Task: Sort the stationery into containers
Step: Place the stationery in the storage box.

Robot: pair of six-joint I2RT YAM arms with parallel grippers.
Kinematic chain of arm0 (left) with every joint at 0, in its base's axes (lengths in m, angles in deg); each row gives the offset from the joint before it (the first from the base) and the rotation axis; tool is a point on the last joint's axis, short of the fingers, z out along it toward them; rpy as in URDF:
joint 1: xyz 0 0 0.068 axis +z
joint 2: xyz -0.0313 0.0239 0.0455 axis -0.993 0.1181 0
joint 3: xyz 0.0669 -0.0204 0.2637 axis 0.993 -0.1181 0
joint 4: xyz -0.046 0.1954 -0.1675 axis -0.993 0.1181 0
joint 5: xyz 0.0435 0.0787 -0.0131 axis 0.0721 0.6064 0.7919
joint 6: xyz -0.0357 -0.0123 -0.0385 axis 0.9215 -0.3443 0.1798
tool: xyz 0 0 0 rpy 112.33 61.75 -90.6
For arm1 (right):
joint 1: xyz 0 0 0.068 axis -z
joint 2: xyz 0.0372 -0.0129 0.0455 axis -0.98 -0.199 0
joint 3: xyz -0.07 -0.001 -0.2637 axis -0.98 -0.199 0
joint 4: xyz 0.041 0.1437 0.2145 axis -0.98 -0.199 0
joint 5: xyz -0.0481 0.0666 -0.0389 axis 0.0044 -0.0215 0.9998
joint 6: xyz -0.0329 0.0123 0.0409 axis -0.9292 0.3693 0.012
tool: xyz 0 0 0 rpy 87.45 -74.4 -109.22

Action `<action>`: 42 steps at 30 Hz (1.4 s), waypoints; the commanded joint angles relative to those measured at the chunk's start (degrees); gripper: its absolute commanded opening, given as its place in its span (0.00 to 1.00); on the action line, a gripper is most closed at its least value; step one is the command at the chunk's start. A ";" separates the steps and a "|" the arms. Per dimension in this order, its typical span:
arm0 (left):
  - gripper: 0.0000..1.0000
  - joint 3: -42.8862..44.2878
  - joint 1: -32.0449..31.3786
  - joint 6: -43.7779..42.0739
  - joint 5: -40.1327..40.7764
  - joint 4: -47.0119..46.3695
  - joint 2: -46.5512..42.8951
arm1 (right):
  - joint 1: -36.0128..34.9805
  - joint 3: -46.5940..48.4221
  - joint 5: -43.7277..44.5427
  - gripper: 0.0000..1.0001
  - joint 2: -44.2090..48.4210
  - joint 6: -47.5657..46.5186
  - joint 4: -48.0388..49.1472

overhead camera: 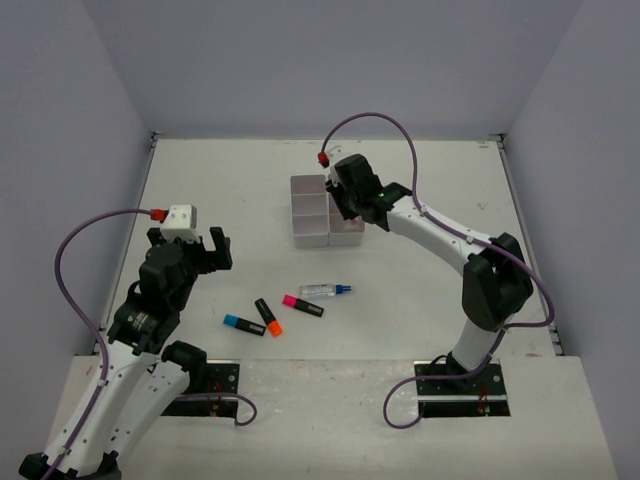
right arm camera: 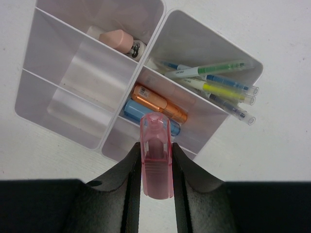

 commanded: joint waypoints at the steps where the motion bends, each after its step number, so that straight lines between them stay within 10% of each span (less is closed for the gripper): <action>1: 1.00 -0.29 0.05 0.68 0.57 -2.43 -0.25 | 0.31 -0.55 -0.30 0.00 3.20 0.93 0.79; 28: 1.00 -0.46 -0.01 0.77 -0.04 -2.59 -0.22 | 1.09 -3.80 0.58 0.00 4.79 3.32 0.90; 42: 1.00 -0.58 0.05 0.61 -0.97 -3.14 -0.82 | 1.09 -1.49 -1.61 0.00 1.56 -18.81 2.40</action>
